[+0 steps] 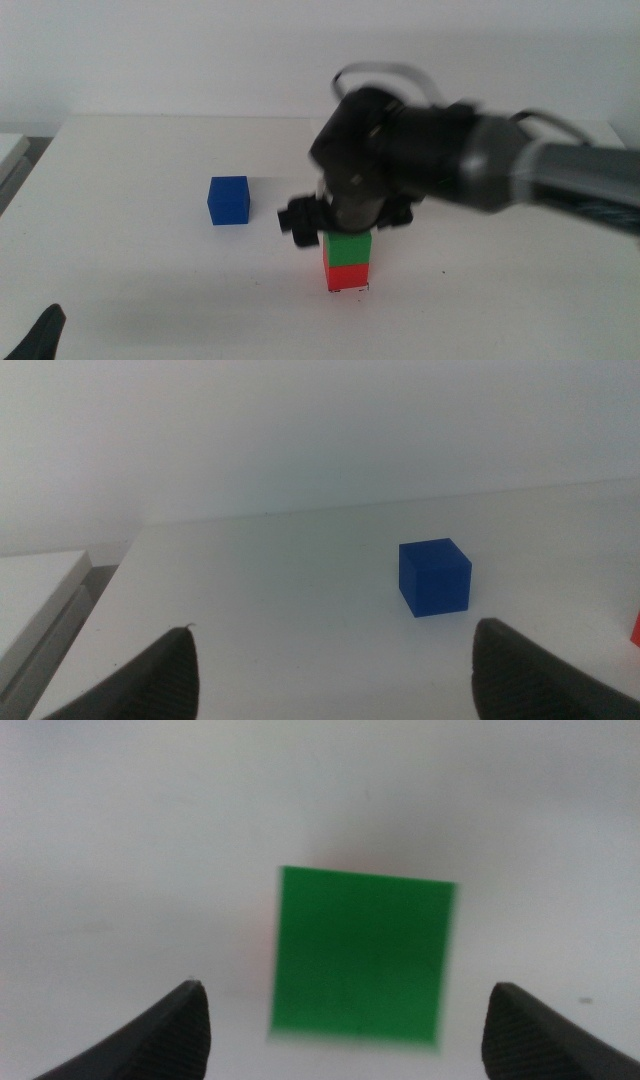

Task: Stack red cubes first, then green, then blue cubes in a specific spot.

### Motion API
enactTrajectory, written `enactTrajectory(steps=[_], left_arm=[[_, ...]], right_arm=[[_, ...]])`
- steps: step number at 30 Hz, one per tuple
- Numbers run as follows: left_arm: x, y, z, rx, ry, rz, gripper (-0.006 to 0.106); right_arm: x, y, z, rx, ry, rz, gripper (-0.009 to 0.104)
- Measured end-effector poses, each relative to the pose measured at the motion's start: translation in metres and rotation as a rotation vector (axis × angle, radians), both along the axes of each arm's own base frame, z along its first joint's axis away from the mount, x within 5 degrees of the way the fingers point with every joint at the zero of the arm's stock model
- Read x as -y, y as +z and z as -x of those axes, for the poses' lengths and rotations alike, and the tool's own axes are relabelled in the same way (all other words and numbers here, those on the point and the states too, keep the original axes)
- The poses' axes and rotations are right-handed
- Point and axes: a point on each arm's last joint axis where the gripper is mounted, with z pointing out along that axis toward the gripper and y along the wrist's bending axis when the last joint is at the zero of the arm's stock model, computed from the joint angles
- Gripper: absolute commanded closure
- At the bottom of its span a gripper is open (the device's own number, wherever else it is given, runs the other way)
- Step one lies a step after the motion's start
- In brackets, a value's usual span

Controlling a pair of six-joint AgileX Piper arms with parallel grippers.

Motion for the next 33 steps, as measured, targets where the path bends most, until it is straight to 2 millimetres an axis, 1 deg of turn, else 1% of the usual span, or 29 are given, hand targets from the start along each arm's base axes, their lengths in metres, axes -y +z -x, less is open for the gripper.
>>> enactTrajectory(steps=[1,2,4,6,7,9,13,16,20,23,25,29,33], left_arm=[[0.000,0.000,0.000,0.000,0.000,0.000,0.007],[0.000,0.000,0.000,0.000,0.000,0.000,0.007],[0.000,0.000,0.000,0.000,0.000,0.000,0.007],[0.000,0.000,0.000,0.000,0.000,0.000,0.007],[0.000,0.000,0.000,0.000,0.000,0.000,0.007],[0.000,0.000,0.000,0.000,0.000,0.000,0.007],[0.000,0.000,0.000,0.000,0.000,0.000,0.007],[0.000,0.000,0.000,0.000,0.000,0.000,0.007],[0.000,0.000,0.000,0.000,0.000,0.000,0.007],[0.000,0.000,0.000,0.000,0.000,0.000,0.007],[0.000,0.000,0.000,0.000,0.000,0.000,0.007],[0.000,0.000,0.000,0.000,0.000,0.000,0.007],[0.000,0.000,0.000,0.000,0.000,0.000,0.007]], right_arm=[[0.004,0.018,0.007,0.020,0.018,-0.022,0.002],[0.009,0.041,0.014,0.054,0.029,-0.056,0.002],[0.029,0.086,0.032,0.133,0.060,-0.129,0.002],[0.053,0.117,0.051,0.211,0.080,-0.192,0.002],[0.067,0.128,0.063,0.250,0.096,-0.227,0.002],[0.092,0.139,0.086,0.312,0.148,-0.276,0.002],[0.141,0.141,0.131,0.375,0.255,-0.304,0.002],[0.173,0.145,0.154,0.433,0.291,-0.308,0.002],[0.205,0.150,0.184,0.512,0.360,-0.322,0.002],[0.219,0.148,0.200,0.534,0.420,-0.336,0.002],[0.224,0.148,0.207,0.541,0.448,-0.343,0.002],[0.228,0.147,0.213,0.538,0.484,-0.342,0.002],[0.227,0.147,0.214,0.537,0.522,-0.335,0.002]])
